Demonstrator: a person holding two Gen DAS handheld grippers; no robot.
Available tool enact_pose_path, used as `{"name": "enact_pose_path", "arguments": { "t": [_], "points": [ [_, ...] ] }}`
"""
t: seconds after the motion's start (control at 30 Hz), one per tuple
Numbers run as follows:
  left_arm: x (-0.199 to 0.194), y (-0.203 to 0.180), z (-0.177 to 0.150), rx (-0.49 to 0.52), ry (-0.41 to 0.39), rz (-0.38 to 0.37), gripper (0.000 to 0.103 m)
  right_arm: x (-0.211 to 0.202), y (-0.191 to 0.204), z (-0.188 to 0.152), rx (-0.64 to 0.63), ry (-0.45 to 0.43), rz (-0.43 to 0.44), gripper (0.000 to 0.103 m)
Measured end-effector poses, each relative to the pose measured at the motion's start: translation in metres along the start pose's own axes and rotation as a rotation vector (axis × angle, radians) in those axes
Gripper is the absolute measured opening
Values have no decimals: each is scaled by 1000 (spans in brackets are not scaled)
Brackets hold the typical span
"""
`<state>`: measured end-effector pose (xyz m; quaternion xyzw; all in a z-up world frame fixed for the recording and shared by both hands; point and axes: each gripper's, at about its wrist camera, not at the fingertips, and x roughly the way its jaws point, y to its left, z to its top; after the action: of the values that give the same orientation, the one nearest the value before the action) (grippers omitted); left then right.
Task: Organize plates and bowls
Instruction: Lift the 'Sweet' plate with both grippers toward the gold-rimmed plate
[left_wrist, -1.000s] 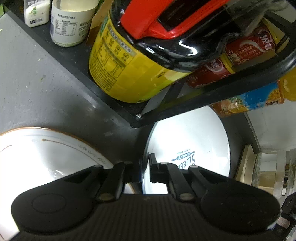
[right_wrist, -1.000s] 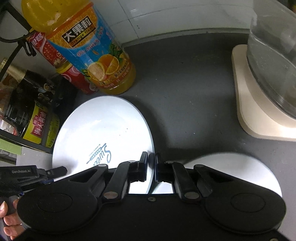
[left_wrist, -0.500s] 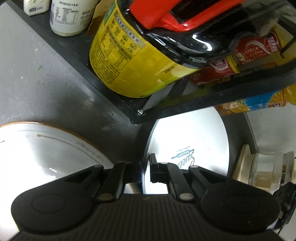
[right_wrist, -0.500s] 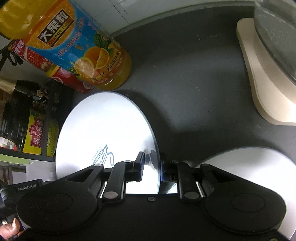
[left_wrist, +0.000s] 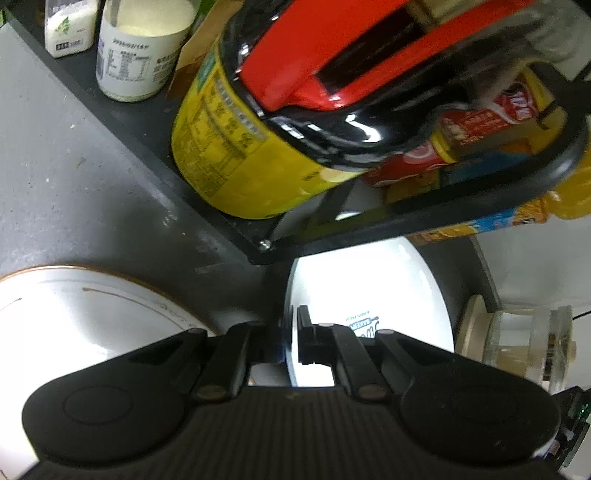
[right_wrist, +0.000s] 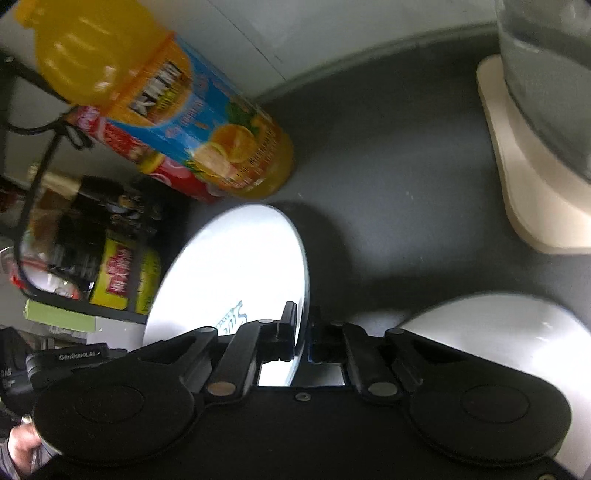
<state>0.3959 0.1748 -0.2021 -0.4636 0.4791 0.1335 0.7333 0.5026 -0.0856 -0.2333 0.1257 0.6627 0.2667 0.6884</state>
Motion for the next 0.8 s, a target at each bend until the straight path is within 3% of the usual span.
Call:
{"name": "enact_pose_path", "arguments": {
  "t": [0.4, 0.8],
  "points": [
    [-32, -3, -15, 24, -55, -27, 4, -24, 11, -15, -62, -25, 21, 7],
    [-71, 7, -55, -1, -116, -11, 4, -52, 32, -33, -145, -33, 57, 8]
  ]
}}
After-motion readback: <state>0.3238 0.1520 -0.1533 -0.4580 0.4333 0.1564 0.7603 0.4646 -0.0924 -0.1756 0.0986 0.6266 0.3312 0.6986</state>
